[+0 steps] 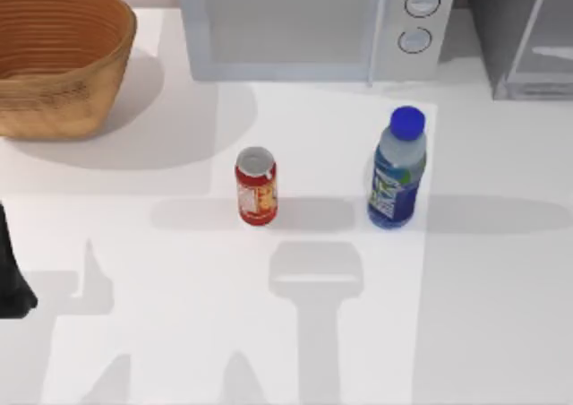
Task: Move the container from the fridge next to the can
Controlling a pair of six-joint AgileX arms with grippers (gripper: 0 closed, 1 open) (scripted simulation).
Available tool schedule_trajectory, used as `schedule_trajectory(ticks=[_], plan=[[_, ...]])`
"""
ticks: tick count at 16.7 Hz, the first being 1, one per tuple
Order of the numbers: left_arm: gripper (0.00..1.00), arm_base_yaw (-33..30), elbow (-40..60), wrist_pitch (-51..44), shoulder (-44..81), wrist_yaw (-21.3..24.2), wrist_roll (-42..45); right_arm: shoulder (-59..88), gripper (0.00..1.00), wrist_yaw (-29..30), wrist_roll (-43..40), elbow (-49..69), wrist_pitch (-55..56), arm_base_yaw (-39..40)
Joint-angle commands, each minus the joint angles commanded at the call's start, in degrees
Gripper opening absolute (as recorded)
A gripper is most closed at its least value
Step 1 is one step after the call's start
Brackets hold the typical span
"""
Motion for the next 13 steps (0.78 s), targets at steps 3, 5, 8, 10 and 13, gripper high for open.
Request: schedule_trajectory(ticks=[3, 5, 8, 10, 13], plan=[[1.00, 0.0, 0.0, 0.0, 0.0, 0.0, 0.0, -1.1, 1.00, 5.4, 4.9, -2.3, 2.8, 5.0], [1.00, 0.0, 0.0, 0.0, 0.0, 0.0, 0.0, -2.2, 1.00, 10.7, 8.9, -4.2, 4.9, 11.2], [1.00, 0.0, 0.0, 0.0, 0.0, 0.0, 0.0, -4.4, 1.00, 19.7, 15.4, -6.9, 8.4, 24.2], [1.00, 0.0, 0.0, 0.0, 0.0, 0.0, 0.0, -5.9, 1.00, 26.0, 20.3, -8.8, 11.0, 33.6], [1.00, 0.0, 0.0, 0.0, 0.0, 0.0, 0.0, -8.5, 1.00, 34.5, 28.1, -12.3, 15.0, 44.9]])
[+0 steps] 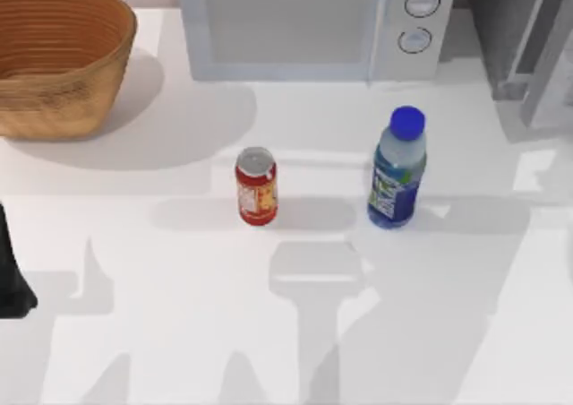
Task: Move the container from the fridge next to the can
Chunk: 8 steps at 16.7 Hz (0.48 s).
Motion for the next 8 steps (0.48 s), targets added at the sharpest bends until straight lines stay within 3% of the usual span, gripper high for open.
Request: schedule_trajectory(ticks=[3, 8], plan=[[1.00, 0.0, 0.0, 0.0, 0.0, 0.0, 0.0, -2.4, 1.00, 5.6, 5.7, -3.2, 3.1, 6.0], [1.00, 0.0, 0.0, 0.0, 0.0, 0.0, 0.0, -2.7, 1.00, 6.8, 6.4, -4.1, 3.6, 6.0]])
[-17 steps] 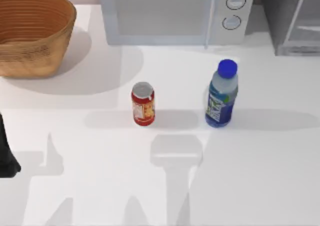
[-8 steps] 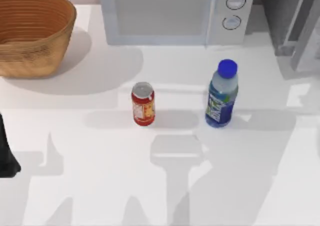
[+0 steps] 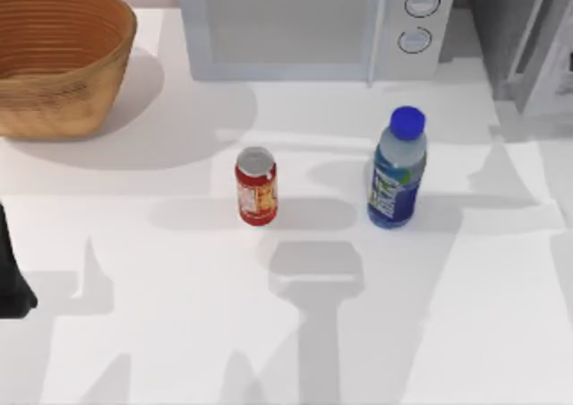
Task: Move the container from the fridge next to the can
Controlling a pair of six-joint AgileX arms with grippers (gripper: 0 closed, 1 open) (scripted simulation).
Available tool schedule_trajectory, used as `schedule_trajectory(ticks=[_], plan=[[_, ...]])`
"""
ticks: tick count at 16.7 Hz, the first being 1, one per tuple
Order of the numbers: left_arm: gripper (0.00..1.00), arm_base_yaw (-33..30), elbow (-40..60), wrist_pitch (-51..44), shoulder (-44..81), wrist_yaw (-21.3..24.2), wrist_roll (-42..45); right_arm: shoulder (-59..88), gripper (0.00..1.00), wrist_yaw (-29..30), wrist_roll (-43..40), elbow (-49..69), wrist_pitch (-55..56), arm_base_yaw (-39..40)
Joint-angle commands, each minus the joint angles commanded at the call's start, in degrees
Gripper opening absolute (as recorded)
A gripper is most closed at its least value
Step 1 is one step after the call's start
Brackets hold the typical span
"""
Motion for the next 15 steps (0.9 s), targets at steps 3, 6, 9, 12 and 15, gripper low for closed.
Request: schedule_trajectory(ticks=[3, 6, 9, 12, 15], plan=[[1.00, 0.0, 0.0, 0.0, 0.0, 0.0, 0.0, 2.2, 1.00, 0.0, -0.1, 2.3, -0.5, 0.0], [1.00, 0.0, 0.0, 0.0, 0.0, 0.0, 0.0, 8.1, 1.00, 0.0, -0.1, 9.2, -2.0, 0.2], [1.00, 0.0, 0.0, 0.0, 0.0, 0.0, 0.0, 14.5, 1.00, 0.2, 0.0, 17.6, -3.6, 0.2], [1.00, 0.0, 0.0, 0.0, 0.0, 0.0, 0.0, 19.3, 1.00, 0.3, 0.1, 24.2, -4.9, 0.1], [1.00, 0.0, 0.0, 0.0, 0.0, 0.0, 0.0, 20.7, 1.00, 0.4, 0.1, 25.9, -5.3, 0.1]])
